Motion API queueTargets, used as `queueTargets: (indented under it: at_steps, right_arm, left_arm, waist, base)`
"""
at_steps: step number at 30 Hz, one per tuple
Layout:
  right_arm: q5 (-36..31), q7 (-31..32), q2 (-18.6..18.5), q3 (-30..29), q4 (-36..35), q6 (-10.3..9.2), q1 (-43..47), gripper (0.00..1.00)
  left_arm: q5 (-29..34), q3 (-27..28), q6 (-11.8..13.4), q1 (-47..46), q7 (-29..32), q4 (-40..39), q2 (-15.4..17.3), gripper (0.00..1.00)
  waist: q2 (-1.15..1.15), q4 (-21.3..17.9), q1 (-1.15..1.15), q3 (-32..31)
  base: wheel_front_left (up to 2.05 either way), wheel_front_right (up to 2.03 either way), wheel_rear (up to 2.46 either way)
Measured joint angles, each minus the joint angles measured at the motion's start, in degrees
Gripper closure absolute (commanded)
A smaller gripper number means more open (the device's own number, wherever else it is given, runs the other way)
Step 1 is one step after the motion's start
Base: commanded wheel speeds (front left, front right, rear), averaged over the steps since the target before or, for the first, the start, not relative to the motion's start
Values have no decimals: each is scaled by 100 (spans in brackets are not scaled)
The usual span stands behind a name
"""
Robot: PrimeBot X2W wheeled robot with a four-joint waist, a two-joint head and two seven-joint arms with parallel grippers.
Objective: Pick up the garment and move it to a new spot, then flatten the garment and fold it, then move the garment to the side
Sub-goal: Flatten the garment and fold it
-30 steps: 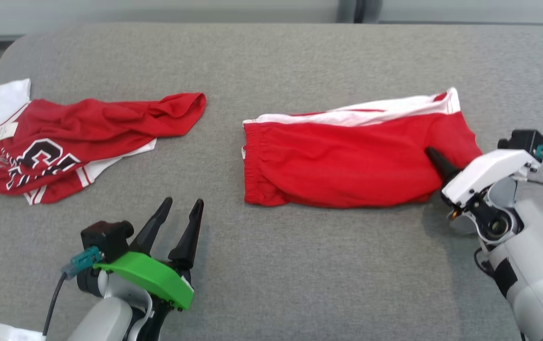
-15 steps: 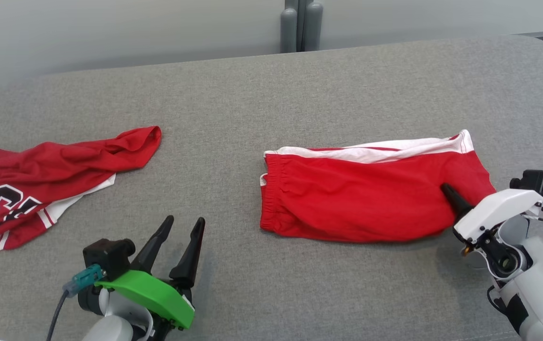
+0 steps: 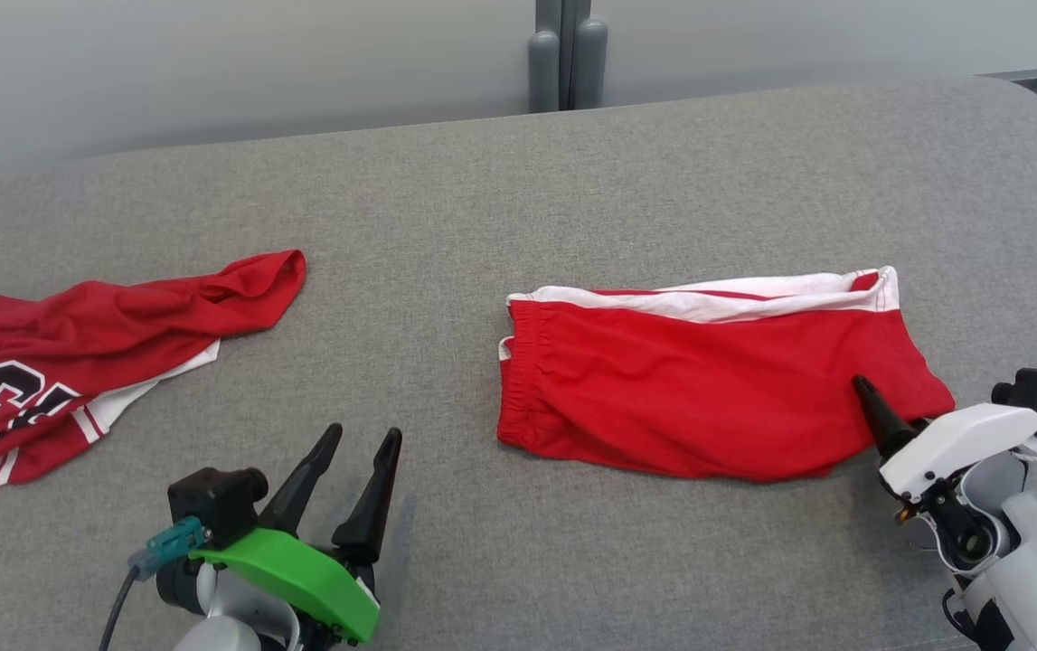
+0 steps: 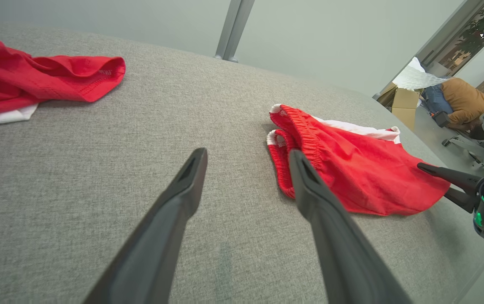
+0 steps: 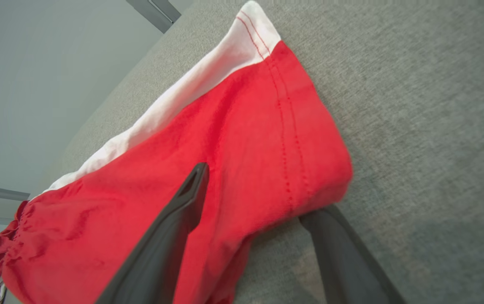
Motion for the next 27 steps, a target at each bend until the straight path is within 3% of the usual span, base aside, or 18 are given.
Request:
queueTargets:
  at_steps: [21,27]
  right_arm:
    - [82,36,-132,-156,145,-93,-257,0]
    - [70,438,-247,-8,234,-91,-448,0]
  left_arm:
    - [67,-19,123,76,159,-379,66,0]
    - [67,-10,131,75,162,-388,107,0]
  waist:
    - [0,157,0,324]
    - [0,208,0,394]
  base:
    - [0,0,0]
    - [0,0,0]
